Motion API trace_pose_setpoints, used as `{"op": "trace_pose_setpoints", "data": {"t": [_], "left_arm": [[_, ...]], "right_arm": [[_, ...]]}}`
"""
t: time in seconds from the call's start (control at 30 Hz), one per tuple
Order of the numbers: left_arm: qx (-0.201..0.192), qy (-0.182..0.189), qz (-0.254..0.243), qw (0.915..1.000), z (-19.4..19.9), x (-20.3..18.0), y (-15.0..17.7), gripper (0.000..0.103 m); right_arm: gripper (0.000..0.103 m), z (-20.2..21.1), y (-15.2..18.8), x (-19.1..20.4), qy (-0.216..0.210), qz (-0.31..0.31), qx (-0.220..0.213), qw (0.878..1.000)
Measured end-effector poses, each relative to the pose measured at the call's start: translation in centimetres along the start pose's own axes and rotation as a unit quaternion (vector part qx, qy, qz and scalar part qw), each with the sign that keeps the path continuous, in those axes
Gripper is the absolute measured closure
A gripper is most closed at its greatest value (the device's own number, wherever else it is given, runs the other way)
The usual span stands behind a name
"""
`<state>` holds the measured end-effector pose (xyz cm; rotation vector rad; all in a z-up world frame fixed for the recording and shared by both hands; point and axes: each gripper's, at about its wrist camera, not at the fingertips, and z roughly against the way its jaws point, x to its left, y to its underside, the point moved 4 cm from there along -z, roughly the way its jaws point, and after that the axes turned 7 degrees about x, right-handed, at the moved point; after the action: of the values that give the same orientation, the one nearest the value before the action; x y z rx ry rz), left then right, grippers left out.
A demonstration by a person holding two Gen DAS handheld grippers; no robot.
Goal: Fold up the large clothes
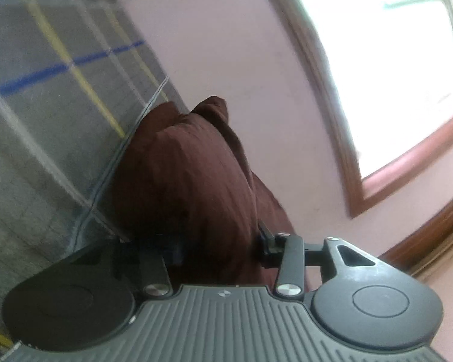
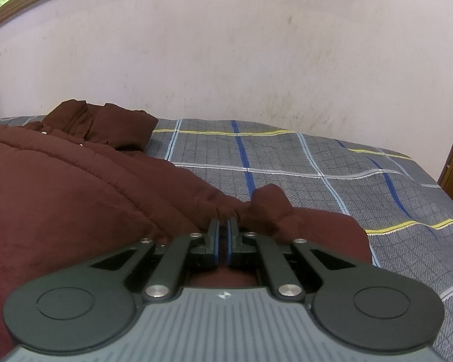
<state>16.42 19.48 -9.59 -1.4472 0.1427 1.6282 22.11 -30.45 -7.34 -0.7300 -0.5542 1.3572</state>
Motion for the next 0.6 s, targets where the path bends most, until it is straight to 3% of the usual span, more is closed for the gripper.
{"op": "trace_pose_setpoints", "data": {"t": [0.07, 0.27, 0.43, 0.5, 0.6], "left_arm": [[-0.008, -0.026, -0.048, 0.9985, 0.3, -1.8, 0.3, 0.067], [-0.036, -0.035, -0.142, 0.9887, 0.9, -7.3, 0.7, 0.069], [-0.047, -0.039, -0.182, 0.9814, 0.9, -10.2, 1.5, 0.069], [-0.048, -0.035, -0.185, 0.9809, 0.7, -11.2, 1.7, 0.070], [-0.051, -0.027, -0.195, 0.9791, 0.3, -13.0, 1.8, 0.071]], "right_arm": [[0.099, 0.1, 0.0, -0.1, -0.004, -0.002, -0.003, 1.000], [0.096, 1.8, -0.6, -0.8, -0.030, -0.021, -0.022, 0.999], [0.096, 9.4, -2.1, 2.3, -0.126, 0.018, -0.095, 0.987], [0.096, 11.4, -2.5, 4.7, -0.185, 0.048, -0.096, 0.977], [0.096, 11.0, -2.5, 8.8, -0.225, 0.128, -0.064, 0.964]]}}
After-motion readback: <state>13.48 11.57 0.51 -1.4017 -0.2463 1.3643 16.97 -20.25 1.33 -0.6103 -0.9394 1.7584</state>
